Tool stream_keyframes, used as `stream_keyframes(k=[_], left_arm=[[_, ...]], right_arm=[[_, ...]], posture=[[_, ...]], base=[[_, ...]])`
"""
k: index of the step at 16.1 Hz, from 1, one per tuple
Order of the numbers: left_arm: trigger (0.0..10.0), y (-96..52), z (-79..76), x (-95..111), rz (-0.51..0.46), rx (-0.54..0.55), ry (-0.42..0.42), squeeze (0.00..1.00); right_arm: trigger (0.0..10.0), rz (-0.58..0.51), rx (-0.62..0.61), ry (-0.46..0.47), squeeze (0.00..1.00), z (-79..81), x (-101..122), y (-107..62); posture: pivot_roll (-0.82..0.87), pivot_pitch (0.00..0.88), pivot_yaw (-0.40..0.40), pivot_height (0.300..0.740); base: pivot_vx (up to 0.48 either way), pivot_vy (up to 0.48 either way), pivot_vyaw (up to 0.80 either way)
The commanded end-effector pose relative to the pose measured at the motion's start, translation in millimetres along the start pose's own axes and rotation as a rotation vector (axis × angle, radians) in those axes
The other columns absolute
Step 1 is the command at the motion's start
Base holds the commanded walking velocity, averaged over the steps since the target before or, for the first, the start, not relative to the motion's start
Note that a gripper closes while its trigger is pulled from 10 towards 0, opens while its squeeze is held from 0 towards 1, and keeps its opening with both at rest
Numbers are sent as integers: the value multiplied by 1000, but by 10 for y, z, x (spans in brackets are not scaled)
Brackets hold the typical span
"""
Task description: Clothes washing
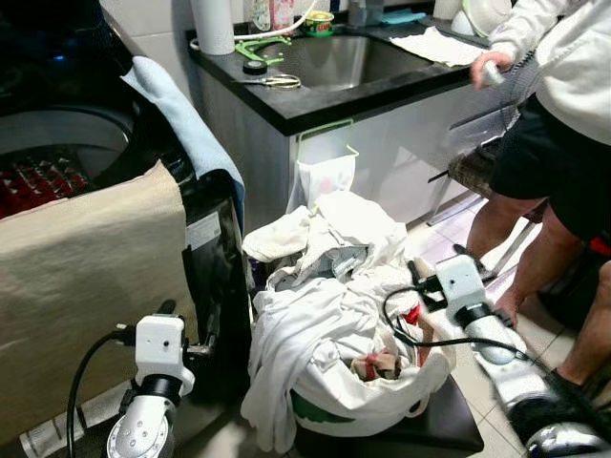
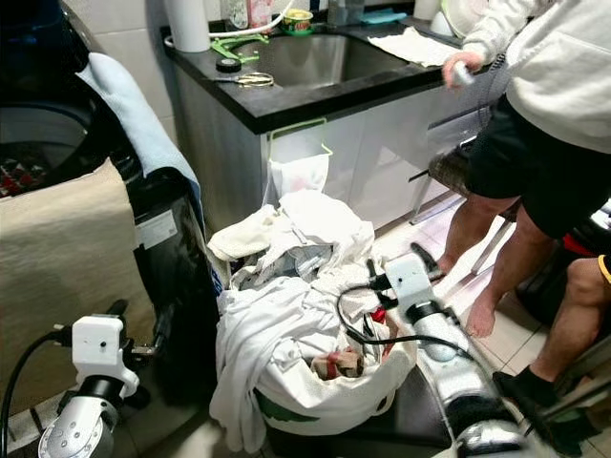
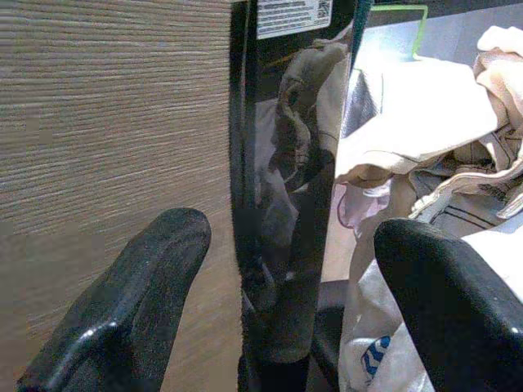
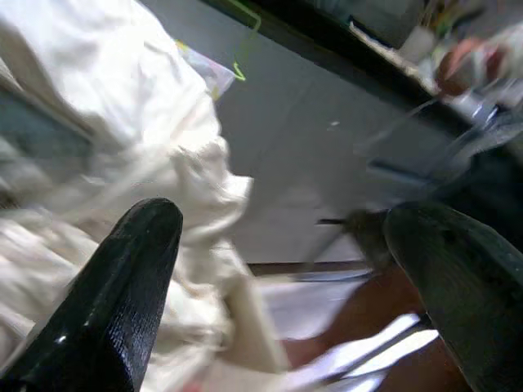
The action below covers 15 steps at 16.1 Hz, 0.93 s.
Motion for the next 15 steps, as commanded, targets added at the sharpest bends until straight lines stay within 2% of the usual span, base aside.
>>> stream_keyframes(k=[1, 5, 8, 10, 13, 15], left_arm=[[10000, 17, -18, 2, -6, -16, 14, 0], [10000, 17, 17, -77, 3, -1, 15, 0], [10000, 12, 19, -100, 2, 4, 13, 0], [10000, 1, 21, -103, -2, 2, 17, 0], [10000, -72, 63, -72, -6, 3, 36, 0], [10000, -219, 129, 200, -40, 23, 57, 0]], right_arm=[[10000, 1, 9, -66, 0, -16, 0, 15], [10000, 30, 56, -241, 0, -7, -66, 37], [10000, 24, 102, -437, 0, 44, -89, 47], [10000, 108, 99, -418, 0, 45, -191, 60], [10000, 174, 151, -419, 0, 231, -234, 115], [10000, 163, 170, -408, 0, 376, -205, 133]], posture=[[143, 0, -33, 727], [156, 0, -52, 727], [157, 0, -57, 727], [169, 0, -57, 727], [202, 0, -61, 727], [251, 0, -70, 727]], base=[[0, 0, 0], [0, 0, 0], [0, 0, 0], [0, 0, 0], [0, 0, 0], [0, 0, 0]])
Point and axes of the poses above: a point about 5 cm out from each wrist's last joint towards the gripper, its own y axis pointing out of the wrist towards the gripper, its own x axis along the axis of the wrist's last joint, z = x × y, the point moved 5 cm from there along y, pointing out of the wrist towards the gripper, and after that the axes turned 6 degrees about y, right-handed, at the moved point
